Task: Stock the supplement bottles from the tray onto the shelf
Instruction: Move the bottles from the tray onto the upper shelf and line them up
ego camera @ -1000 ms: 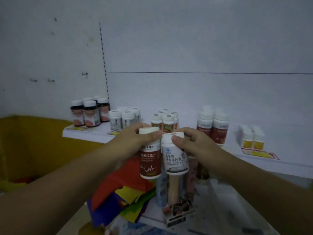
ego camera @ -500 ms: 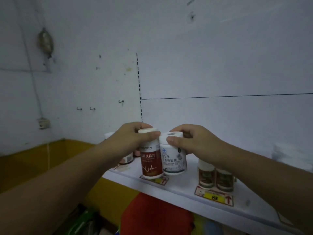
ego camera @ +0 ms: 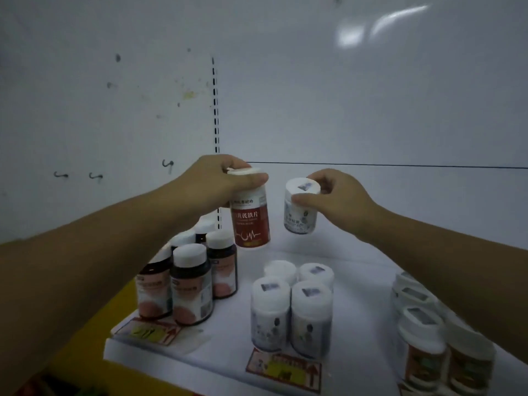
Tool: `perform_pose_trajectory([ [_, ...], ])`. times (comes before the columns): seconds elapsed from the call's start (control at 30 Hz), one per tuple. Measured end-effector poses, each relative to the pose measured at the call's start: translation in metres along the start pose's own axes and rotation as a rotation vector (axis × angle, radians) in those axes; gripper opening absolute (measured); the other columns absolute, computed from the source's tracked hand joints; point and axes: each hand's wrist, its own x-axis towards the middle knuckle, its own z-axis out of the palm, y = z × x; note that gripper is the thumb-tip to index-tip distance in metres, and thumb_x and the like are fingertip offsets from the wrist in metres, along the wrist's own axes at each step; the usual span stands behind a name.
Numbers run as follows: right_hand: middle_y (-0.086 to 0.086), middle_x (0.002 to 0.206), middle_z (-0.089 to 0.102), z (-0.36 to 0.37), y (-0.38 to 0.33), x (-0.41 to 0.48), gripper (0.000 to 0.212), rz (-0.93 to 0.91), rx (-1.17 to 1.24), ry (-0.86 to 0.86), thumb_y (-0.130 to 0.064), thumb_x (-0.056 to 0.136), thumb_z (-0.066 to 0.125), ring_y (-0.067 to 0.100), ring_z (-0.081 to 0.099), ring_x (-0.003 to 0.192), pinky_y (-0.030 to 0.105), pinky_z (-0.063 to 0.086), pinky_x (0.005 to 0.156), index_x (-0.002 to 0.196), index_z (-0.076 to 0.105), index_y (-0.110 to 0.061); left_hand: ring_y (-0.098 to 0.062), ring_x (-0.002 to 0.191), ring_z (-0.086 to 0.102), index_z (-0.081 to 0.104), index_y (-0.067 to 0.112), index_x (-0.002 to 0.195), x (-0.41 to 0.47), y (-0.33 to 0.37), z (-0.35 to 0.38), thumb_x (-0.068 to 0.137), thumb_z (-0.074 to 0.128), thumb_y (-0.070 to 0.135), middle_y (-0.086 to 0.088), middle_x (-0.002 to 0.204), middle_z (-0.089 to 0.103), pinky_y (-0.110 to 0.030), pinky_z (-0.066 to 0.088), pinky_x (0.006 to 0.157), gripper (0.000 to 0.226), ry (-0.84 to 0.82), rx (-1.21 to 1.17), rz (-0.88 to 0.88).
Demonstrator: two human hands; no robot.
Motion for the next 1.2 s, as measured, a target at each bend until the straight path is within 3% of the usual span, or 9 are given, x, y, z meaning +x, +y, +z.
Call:
perform_pose_trajectory([
  [0.13, 0.006, 0.103, 0.064, 0.029, 0.020, 0.035, 0.031, 0.218, -0.135, -0.186, -0.026, 0.069, 0.079, 0.020, 0.063, 0.093, 0.035, 0.057, 0.079, 0.091, 0.060, -0.017, -0.011, 0.084, 0.067, 0.068, 0.024, 0.092, 0.034, -0.018, -0.016, 0.072, 0.074, 0.039, 0.004, 0.092, 0.071, -0.025, 0.053, 0.066, 0.026, -0.059, -0.014, 0.014],
  [0.23, 0.008, 0.108, 0.063, 0.039, 0.033, 0.041, 0.032, 0.316, -0.172, -0.359, -0.021, 0.073, 0.077, 0.020, 0.063, 0.095, 0.029, 0.057, 0.075, 0.099, 0.061, -0.013, -0.011, 0.084, 0.067, 0.068, 0.024, 0.092, 0.048, -0.028, -0.017, 0.068, 0.077, 0.040, 0.004, 0.092, 0.070, -0.025, 0.053, 0.066, 0.029, -0.100, -0.036, 0.031],
  [0.37, 0.004, 0.114, 0.065, 0.048, 0.039, 0.034, 0.037, 0.360, -0.173, -0.519, -0.020, 0.078, 0.073, 0.019, 0.063, 0.102, 0.030, 0.056, 0.083, 0.114, 0.063, -0.014, -0.010, 0.083, 0.065, 0.067, 0.025, 0.093, 0.057, -0.038, -0.014, 0.069, 0.074, 0.042, 0.005, 0.093, 0.068, -0.021, 0.050, 0.059, 0.030, -0.144, -0.048, 0.043],
  [0.63, 0.002, 0.118, 0.064, 0.055, 0.051, 0.020, 0.038, 0.432, -0.251, -0.633, -0.021, 0.080, 0.070, 0.018, 0.062, 0.105, 0.034, 0.053, 0.092, 0.116, 0.062, -0.015, -0.014, 0.086, 0.064, 0.067, 0.021, 0.096, 0.064, -0.041, 0.000, 0.073, 0.073, 0.038, 0.002, 0.095, 0.067, -0.024, 0.050, 0.060, 0.029, -0.197, -0.082, 0.006],
  [0.73, 0.002, 0.132, 0.056, 0.060, 0.049, 0.017, 0.054, 0.403, -0.336, -0.635, -0.033, 0.081, 0.068, 0.019, 0.056, 0.115, 0.031, 0.047, 0.096, 0.131, 0.051, -0.017, -0.016, 0.087, 0.063, 0.066, 0.025, 0.088, 0.062, -0.037, 0.002, 0.069, 0.072, 0.041, 0.003, 0.094, 0.066, -0.027, 0.050, 0.063, 0.026, -0.168, -0.084, 0.021],
  [0.8, 0.003, 0.138, 0.052, 0.050, 0.040, 0.016, 0.062, 0.309, -0.431, -0.585, -0.040, 0.082, 0.066, 0.019, 0.052, 0.121, 0.030, 0.040, 0.100, 0.136, 0.044, -0.019, -0.017, 0.087, 0.063, 0.066, 0.026, 0.089, 0.058, -0.028, 0.007, 0.057, 0.072, 0.047, 0.003, 0.094, 0.066, -0.029, 0.051, 0.066, 0.038, -0.154, -0.089, 0.034],
  [0.9, 0.001, 0.127, 0.058, 0.005, 0.007, 0.012, 0.051, 0.185, -0.323, -0.413, -0.028, 0.083, 0.067, 0.015, 0.057, 0.111, 0.032, 0.046, 0.098, 0.130, 0.050, -0.019, -0.018, 0.089, 0.063, 0.067, 0.022, 0.097, 0.051, -0.005, 0.025, 0.048, 0.069, 0.052, 0.001, 0.096, 0.067, -0.031, 0.051, 0.069, 0.058, -0.142, -0.087, 0.070],
  [1.0, -0.001, 0.113, 0.063, -0.059, -0.025, -0.004, 0.042, 0.122, -0.141, -0.381, -0.014, 0.082, 0.066, 0.012, 0.064, 0.099, 0.030, 0.055, 0.086, 0.120, 0.051, -0.025, -0.020, 0.092, 0.062, 0.066, 0.020, 0.098, 0.045, 0.030, 0.057, 0.049, 0.069, 0.048, -0.001, 0.098, 0.066, -0.031, 0.050, 0.067, 0.057, -0.192, -0.082, 0.091],
  [1.2, -0.005, 0.104, 0.067, -0.171, -0.025, -0.059, 0.037, 0.051, -0.307, -0.245, -0.031, 0.078, 0.073, 0.008, 0.066, 0.090, 0.024, 0.058, 0.071, 0.110, 0.056, -0.022, -0.015, 0.085, 0.066, 0.066, 0.018, 0.093, 0.021, 0.098, 0.167, 0.066, 0.076, 0.038, 0.000, 0.095, 0.068, -0.024, 0.050, 0.058, 0.036, -0.284, -0.156, 0.132],
])
